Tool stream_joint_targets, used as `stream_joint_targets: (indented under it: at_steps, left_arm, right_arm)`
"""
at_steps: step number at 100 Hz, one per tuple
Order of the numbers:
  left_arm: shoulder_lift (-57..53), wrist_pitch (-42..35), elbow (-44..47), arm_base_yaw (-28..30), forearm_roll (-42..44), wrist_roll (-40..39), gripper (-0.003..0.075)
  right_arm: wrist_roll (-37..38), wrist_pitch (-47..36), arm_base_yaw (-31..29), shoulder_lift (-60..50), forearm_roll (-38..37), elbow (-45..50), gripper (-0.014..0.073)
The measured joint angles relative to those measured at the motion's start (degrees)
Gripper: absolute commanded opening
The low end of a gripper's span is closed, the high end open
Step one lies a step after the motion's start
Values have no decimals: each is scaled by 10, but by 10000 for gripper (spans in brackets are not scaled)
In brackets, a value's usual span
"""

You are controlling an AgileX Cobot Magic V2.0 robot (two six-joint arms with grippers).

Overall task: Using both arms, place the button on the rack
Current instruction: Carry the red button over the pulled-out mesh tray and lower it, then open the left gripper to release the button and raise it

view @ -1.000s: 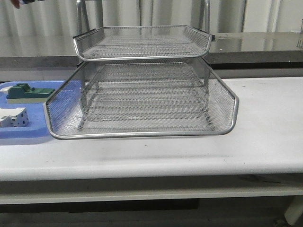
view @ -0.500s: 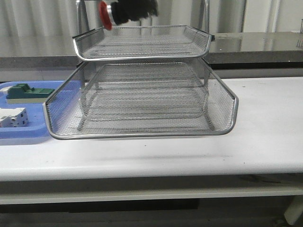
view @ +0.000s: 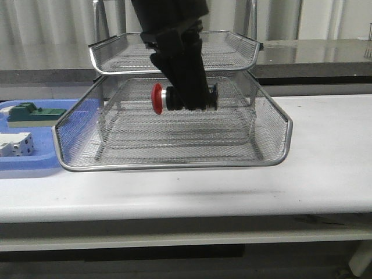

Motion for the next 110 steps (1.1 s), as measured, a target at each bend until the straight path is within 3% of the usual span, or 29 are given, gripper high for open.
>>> stream_joint_targets:
  at_steps: [14, 21, 30, 47, 57, 110]
  left_arm:
    - [13, -1, 1, 0, 11, -1, -11]
    - [16, -2, 1, 0, 14, -1, 30]
    - [17, -2, 1, 0, 18, -1, 130]
    - [17, -2, 1, 0, 18, -4, 412]
    - [17, -2, 1, 0, 18, -8, 503]
    - [-15, -3, 0, 0, 22, -54, 515]
  right_arm:
    - [0, 0, 0, 0, 0, 0, -66]
    - [0, 0, 0, 0, 0, 0, -66]
    - [0, 0, 0, 0, 0, 0, -66]
    - [0, 0, 0, 0, 0, 0, -66]
    - [0, 0, 0, 0, 0, 0, -66]
    - [0, 0, 0, 0, 0, 0, -66]
